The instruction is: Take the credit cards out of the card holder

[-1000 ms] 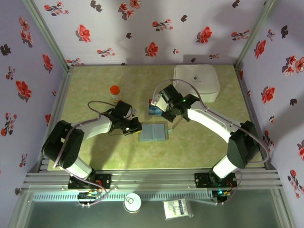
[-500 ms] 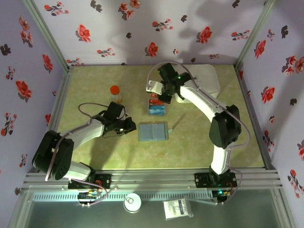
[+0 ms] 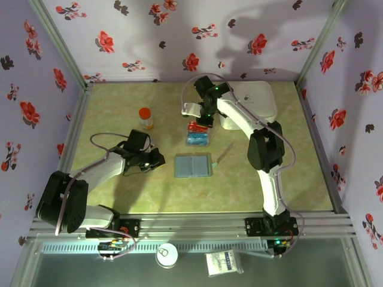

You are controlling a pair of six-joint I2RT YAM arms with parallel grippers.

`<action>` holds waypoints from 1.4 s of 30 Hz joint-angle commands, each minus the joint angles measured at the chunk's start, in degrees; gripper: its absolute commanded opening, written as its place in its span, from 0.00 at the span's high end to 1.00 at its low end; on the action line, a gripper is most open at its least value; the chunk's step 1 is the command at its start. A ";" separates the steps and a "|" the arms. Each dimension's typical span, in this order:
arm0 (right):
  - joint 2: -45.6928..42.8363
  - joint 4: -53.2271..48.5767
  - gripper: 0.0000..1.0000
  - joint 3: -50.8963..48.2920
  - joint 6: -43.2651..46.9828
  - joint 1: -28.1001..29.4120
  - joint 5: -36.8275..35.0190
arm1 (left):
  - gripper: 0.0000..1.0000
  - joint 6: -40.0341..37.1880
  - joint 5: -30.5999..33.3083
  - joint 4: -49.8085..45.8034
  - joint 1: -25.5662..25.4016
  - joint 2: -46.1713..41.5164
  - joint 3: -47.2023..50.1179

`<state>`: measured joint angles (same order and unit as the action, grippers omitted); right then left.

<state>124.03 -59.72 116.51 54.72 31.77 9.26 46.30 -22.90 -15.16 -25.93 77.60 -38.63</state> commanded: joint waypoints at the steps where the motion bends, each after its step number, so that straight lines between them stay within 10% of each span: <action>1: 1.50 -3.91 1.00 2.58 1.97 -0.48 0.85 | 0.91 -1.09 0.44 -1.37 0.62 -0.79 0.72; 27: -0.52 4.45 0.78 0.49 -5.30 -0.92 -1.80 | 0.90 -0.92 -0.42 -0.57 0.88 0.49 -0.04; 42: -19.76 35.85 0.75 -31.24 -63.17 -0.05 4.07 | 0.91 0.72 -2.33 4.83 -2.95 7.39 -3.12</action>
<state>107.42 -33.04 90.24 10.98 31.29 10.04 46.41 -24.08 -12.23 -27.86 83.53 -39.90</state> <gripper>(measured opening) 0.254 0.097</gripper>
